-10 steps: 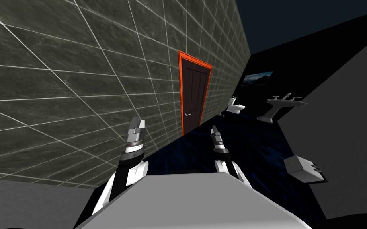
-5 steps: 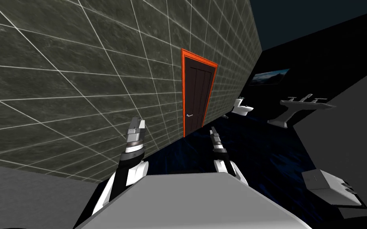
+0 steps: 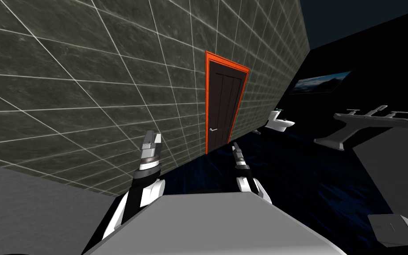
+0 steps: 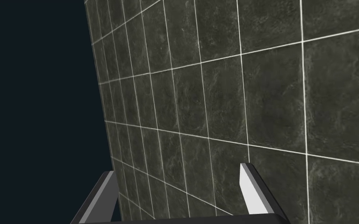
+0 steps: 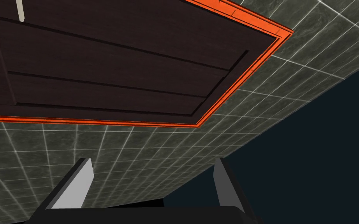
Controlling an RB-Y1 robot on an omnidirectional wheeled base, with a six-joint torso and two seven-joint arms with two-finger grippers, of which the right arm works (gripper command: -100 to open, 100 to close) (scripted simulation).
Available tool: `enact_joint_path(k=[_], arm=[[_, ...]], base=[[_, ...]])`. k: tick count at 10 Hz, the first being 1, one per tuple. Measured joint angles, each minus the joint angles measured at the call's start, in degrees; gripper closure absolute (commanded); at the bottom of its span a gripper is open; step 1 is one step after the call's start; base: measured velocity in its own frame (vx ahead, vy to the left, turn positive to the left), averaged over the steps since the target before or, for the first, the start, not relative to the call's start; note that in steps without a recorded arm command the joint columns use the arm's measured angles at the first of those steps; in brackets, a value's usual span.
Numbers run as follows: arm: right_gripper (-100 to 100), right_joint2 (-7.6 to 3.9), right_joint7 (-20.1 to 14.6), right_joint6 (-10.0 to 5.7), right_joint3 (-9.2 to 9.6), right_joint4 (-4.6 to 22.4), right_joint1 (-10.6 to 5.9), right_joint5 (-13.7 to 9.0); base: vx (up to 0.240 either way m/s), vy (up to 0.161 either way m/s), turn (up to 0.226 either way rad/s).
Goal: Pull the door open
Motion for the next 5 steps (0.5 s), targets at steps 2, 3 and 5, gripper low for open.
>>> enact_joint_path(k=[2,3,5], arm=[[-100,-0.03,-0.31,-0.78,-0.07,3.19,-1.40,-0.24],[-100,-0.07,-0.44,-1.23,-0.16,4.97,-2.23,-0.37],[-100,-0.32,-0.91,-2.37,-0.34,8.41,-3.39,-0.71]], base=[[0.080,-0.078,0.154],[0.079,-0.066,0.125],[0.069,-0.065,0.145]])
